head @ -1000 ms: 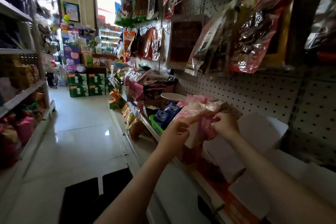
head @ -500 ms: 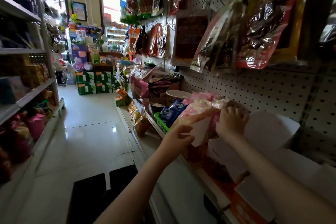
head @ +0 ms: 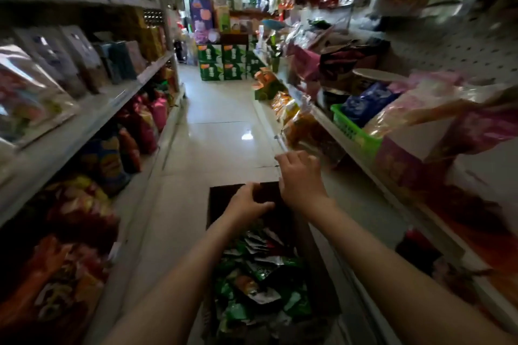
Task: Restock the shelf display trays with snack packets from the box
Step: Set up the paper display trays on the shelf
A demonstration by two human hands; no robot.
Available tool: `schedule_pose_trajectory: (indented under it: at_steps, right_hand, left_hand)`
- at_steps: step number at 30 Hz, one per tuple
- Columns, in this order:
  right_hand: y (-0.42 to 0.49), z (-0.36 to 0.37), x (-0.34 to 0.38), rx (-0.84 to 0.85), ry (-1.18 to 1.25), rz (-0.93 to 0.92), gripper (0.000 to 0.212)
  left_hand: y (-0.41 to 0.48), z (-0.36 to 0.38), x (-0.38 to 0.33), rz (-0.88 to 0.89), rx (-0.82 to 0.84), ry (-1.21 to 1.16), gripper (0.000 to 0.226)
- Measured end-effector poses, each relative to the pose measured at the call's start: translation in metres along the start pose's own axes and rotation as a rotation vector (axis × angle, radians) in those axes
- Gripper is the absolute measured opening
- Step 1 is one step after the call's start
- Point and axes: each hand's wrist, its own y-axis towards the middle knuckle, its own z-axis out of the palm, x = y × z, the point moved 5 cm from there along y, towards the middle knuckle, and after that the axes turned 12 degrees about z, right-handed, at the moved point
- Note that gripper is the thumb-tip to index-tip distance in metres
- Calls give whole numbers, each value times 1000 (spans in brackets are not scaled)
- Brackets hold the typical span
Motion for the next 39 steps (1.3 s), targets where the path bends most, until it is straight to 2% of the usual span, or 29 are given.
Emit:
schedule_pose_trajectory:
  at_steps: [3,7,10,13,16,21,23,30,34,39]
  right_hand:
    - [-13,70,12,269,50,57,48]
    - [-26,151,31,552,35,33,51]
    - [-33,202,43,706,-35,-33,52]
    - [-35,241,59,779,-104,-78,51]
    - [-33,270,75,803,-133,-82,54]
    - [-21,310,91,793,-46,-36,80]
    - [-9,322,92,774,-39,-23,82]
    - [14,357,73,841,-152,78,74]
    - [20,360,77,718,-183,55,49]
    - [27,353,73,594,-175,90,33]
  left_hand:
    - [-18,-8,76,-160,77,132,81]
    - [-40,-6,153,-314,149,397,85]
    - [-45,9,179,-305,109,308,76]
    - [-41,18,185,-227,-16,16,61]
    - [-38,17,187,-225,-27,-67,56]
    - [-16,3,192,-271,-93,69,47]
    - [-4,1,193,-274,-132,127,41]
    - [1,2,203,-278,-154,166,38]
    - [1,2,205,-285,-146,176,39]
    - [1,2,202,-278,-146,207,40]
